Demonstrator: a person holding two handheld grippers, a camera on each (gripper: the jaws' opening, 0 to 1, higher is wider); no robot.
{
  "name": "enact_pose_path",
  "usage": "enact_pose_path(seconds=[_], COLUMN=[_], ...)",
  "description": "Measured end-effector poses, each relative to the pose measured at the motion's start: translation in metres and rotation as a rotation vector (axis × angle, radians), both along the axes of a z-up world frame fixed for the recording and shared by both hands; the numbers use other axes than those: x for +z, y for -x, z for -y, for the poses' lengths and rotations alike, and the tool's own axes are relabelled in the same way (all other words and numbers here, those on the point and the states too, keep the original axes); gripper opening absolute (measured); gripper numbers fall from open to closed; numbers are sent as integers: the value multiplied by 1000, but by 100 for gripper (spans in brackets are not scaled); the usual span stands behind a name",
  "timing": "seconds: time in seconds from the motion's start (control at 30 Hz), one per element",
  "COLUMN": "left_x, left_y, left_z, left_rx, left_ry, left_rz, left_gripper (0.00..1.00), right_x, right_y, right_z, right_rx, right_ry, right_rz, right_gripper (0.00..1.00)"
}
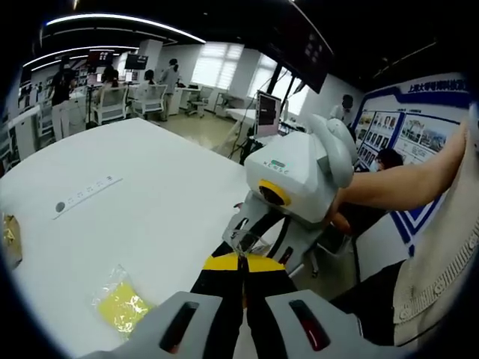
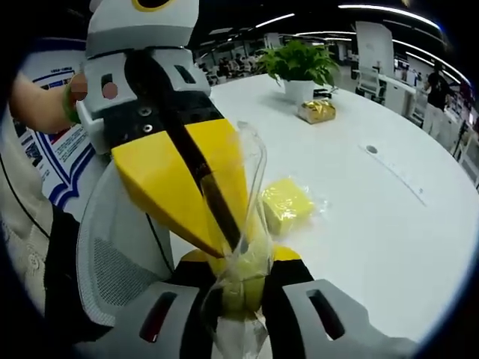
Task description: Compare the silicone blocks by pressing each to a similar depth, holding the contact briefly, and releasing to observe deformation and rebound differences across the visible hardness samples.
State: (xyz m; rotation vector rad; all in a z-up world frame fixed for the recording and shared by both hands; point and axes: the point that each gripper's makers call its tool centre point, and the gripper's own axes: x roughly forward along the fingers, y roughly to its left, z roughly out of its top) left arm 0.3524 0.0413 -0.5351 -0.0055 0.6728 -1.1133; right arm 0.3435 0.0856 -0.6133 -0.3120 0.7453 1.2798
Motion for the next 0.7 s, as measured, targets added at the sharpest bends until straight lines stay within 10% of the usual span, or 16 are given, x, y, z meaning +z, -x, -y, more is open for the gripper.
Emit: enact_pose_path(seconds=[0.7], left_x=[-4], left_y=[5], left_z=[1], left_rx=[6], left_ry=[-17], left_rz=[-43], left_gripper=[0], right_x=[-10], right_y=[10], right_z=[-1], right_rx=[73], right_ry=[-11], right_rz=[51], right_gripper=[27])
